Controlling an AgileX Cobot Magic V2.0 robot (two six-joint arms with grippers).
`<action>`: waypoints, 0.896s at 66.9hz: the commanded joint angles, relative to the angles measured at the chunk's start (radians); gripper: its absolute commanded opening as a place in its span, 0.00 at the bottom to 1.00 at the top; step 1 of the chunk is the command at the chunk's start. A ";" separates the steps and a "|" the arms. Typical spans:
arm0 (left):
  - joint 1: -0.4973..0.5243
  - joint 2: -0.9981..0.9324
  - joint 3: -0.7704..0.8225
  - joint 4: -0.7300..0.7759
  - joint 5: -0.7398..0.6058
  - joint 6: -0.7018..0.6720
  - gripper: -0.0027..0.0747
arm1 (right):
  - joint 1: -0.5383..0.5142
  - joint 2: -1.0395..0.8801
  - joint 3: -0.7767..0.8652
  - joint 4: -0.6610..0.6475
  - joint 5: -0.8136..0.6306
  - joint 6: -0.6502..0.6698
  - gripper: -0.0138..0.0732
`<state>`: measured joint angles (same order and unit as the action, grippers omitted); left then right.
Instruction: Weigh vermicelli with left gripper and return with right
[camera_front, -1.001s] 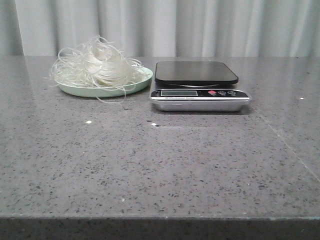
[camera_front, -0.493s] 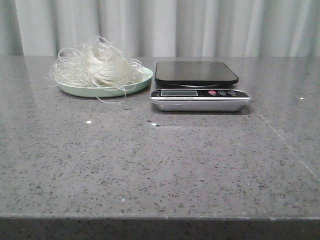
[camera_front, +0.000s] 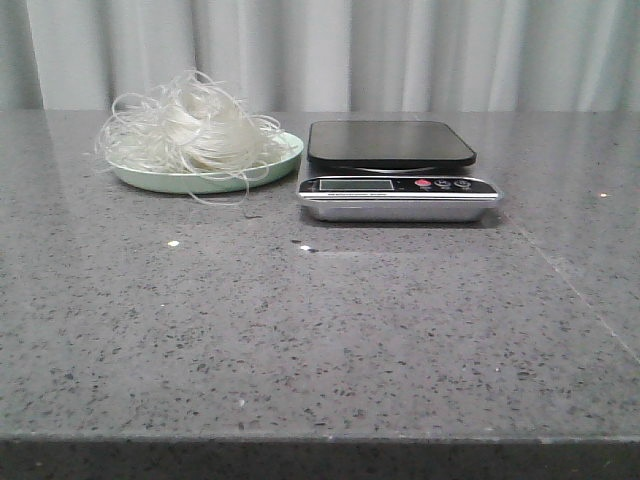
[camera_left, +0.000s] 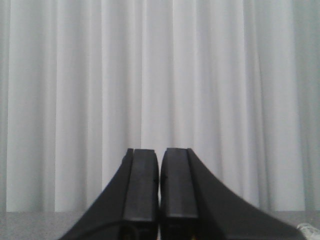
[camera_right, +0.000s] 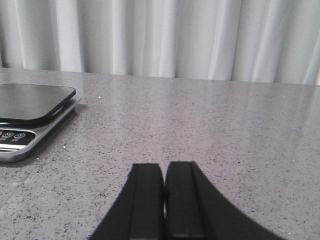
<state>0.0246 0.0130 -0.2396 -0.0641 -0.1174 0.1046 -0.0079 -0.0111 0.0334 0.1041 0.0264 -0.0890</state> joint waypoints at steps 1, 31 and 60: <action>0.001 0.091 -0.134 -0.011 0.065 -0.007 0.20 | 0.003 -0.014 -0.013 -0.006 -0.084 -0.008 0.36; 0.001 0.320 -0.228 -0.087 0.196 -0.007 0.20 | 0.003 -0.014 -0.013 -0.006 -0.084 -0.008 0.36; -0.086 0.375 -0.256 -0.086 0.224 -0.007 0.36 | 0.003 -0.014 -0.013 -0.006 -0.084 -0.008 0.36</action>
<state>-0.0292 0.3464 -0.4461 -0.1472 0.1614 0.1046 -0.0079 -0.0111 0.0334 0.1041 0.0264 -0.0890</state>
